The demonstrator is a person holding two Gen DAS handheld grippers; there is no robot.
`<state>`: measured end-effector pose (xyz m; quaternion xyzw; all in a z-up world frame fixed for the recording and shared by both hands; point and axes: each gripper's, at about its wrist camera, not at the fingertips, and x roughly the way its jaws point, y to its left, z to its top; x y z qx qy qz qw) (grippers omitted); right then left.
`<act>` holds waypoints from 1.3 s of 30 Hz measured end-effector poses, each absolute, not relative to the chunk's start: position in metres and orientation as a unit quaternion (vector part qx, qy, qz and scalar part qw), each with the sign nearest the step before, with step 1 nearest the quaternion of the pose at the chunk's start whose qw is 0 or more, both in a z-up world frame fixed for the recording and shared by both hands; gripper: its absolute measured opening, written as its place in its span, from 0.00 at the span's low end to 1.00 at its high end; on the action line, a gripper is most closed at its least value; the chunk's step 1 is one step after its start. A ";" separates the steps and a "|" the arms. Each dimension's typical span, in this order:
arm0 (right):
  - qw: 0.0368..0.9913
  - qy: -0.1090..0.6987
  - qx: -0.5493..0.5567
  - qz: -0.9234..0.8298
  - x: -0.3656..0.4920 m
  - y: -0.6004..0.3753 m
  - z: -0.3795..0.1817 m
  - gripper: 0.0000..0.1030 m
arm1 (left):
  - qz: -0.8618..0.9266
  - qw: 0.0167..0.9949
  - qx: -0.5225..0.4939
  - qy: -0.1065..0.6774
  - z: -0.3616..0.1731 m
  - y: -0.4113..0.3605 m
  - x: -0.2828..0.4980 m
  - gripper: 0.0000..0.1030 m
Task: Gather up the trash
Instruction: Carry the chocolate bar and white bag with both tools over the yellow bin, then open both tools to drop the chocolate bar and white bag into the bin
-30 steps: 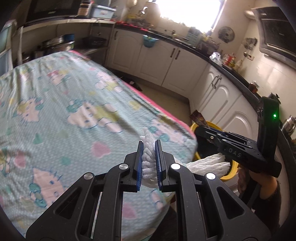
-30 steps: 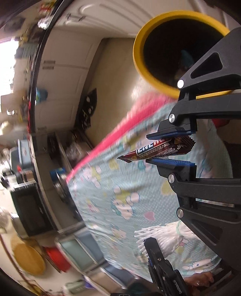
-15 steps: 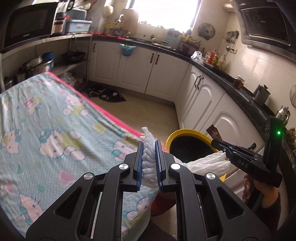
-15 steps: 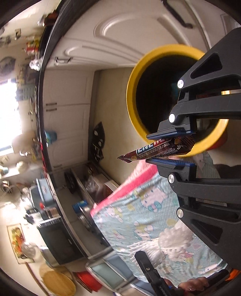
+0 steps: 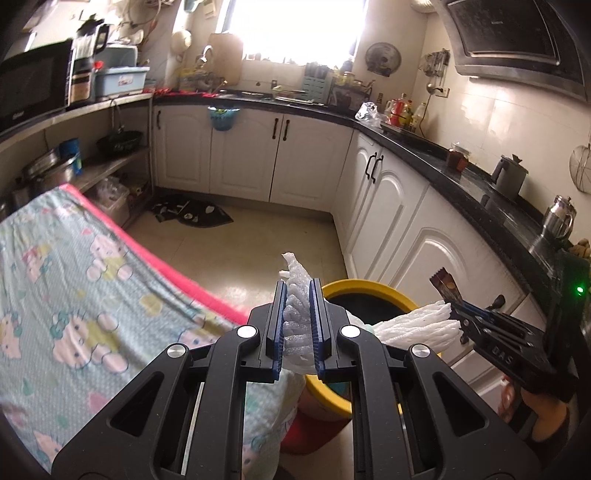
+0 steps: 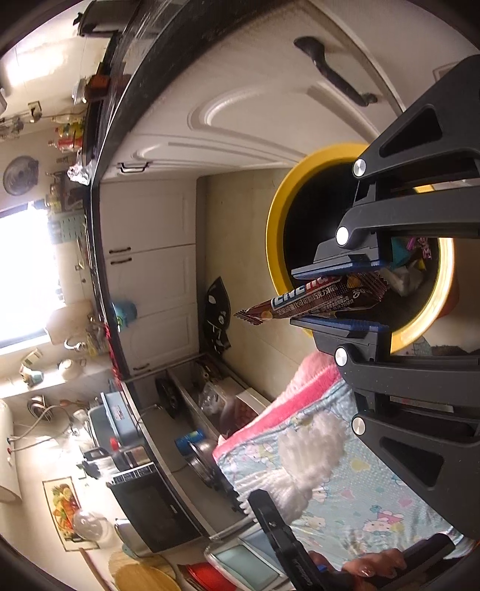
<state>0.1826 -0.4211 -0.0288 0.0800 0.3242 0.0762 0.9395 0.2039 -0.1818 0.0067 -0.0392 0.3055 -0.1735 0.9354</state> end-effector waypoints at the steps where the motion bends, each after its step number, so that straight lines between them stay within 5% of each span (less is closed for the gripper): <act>1: 0.940 0.323 0.082 0.073 0.182 -0.423 -0.029 0.19 | -0.174 0.936 -0.036 0.305 0.007 -0.186 0.206 0.08; 39: 0.909 0.401 0.110 0.024 0.206 -0.446 -0.116 0.26 | -0.164 0.904 0.061 0.390 -0.093 -0.277 0.277 0.09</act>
